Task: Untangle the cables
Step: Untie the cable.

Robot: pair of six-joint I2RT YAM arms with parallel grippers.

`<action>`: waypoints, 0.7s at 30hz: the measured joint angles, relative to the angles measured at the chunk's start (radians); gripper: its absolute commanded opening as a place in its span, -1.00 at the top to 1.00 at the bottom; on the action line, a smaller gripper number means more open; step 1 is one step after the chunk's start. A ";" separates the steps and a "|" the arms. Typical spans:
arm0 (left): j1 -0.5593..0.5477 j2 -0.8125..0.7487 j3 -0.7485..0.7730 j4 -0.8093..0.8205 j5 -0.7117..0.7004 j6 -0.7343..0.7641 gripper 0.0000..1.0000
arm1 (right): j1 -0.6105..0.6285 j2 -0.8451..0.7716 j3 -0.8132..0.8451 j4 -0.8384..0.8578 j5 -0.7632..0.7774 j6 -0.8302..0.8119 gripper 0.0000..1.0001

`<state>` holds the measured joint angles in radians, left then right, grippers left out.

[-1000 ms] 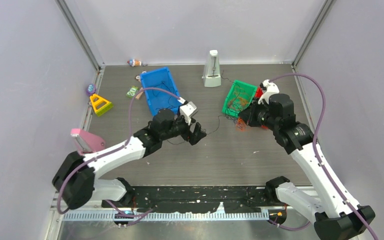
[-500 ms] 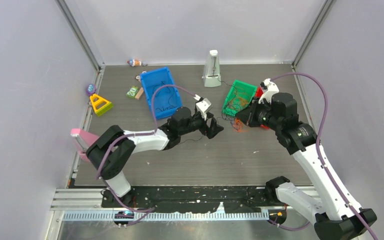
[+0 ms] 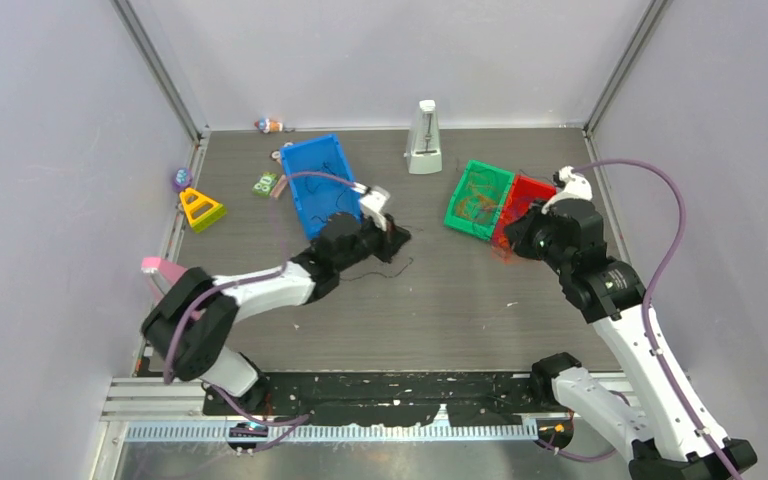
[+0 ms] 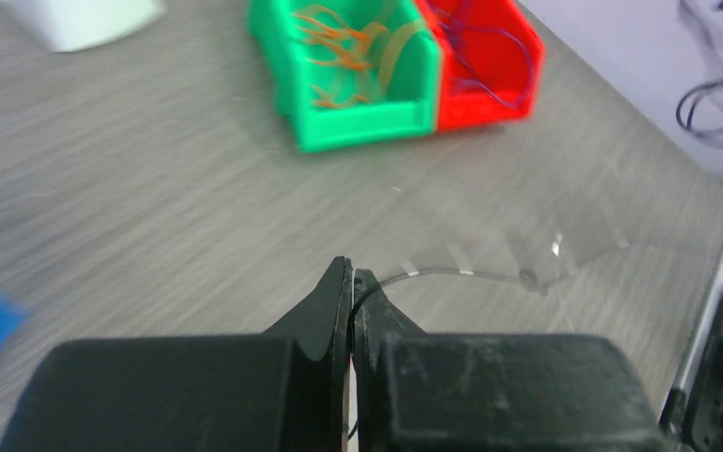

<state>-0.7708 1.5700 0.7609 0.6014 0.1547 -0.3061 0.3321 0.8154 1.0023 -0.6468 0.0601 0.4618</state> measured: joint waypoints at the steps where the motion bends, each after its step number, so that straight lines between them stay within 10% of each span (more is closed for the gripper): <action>1: 0.027 -0.038 -0.014 -0.022 -0.002 -0.011 1.00 | -0.006 -0.010 -0.021 -0.006 0.043 0.014 0.89; 11: 0.252 -0.338 -0.142 -0.255 -0.114 -0.103 1.00 | -0.084 -0.129 -0.221 -0.086 0.339 0.137 0.90; 21: 0.252 -0.325 -0.003 -0.692 -0.090 -0.052 0.75 | -0.085 0.006 -0.285 0.057 0.049 0.086 0.89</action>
<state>-0.5186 1.2446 0.7578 -0.0910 0.0650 -0.3584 0.2466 0.8211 0.7177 -0.5896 0.1089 0.5480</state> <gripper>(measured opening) 0.013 0.095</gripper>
